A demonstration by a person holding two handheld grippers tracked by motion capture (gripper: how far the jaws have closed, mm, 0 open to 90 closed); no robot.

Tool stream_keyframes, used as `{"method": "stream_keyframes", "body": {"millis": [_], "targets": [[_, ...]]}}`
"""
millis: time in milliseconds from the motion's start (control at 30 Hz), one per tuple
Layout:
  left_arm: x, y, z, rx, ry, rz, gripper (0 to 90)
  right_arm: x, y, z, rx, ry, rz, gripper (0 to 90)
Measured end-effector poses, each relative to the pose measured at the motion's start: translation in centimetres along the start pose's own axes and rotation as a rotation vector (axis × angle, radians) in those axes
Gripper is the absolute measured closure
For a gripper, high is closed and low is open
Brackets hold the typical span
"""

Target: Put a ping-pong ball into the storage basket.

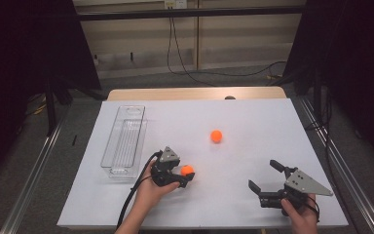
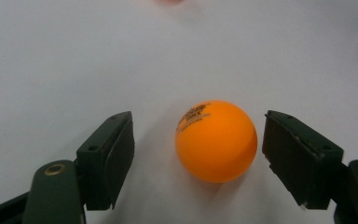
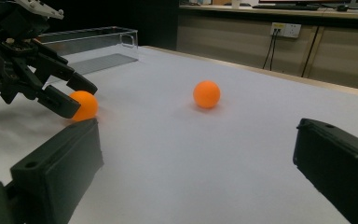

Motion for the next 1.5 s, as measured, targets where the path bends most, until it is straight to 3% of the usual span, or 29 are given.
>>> {"method": "stream_keyframes", "body": {"millis": [1200,1500], "targets": [[0.49,0.22,0.72,0.025,0.023,-0.041,33.8,0.05,0.13,0.29,-0.005,-0.018,-0.003,0.7],[0.53,0.17,0.49,0.010,0.026,-0.042,37.3,-0.01,0.41,0.21,-0.010,-0.016,-0.004,0.7]]}}
Point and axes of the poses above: each handheld gripper's, and its own axes: y roughly forward along the jaws, x roughly out of its underside, z roughly to its right, the point moved 10 cm from there along y, roughly forward along the jaws, and after that the axes turned 14 degrees about -x, right-handed, at the moved point
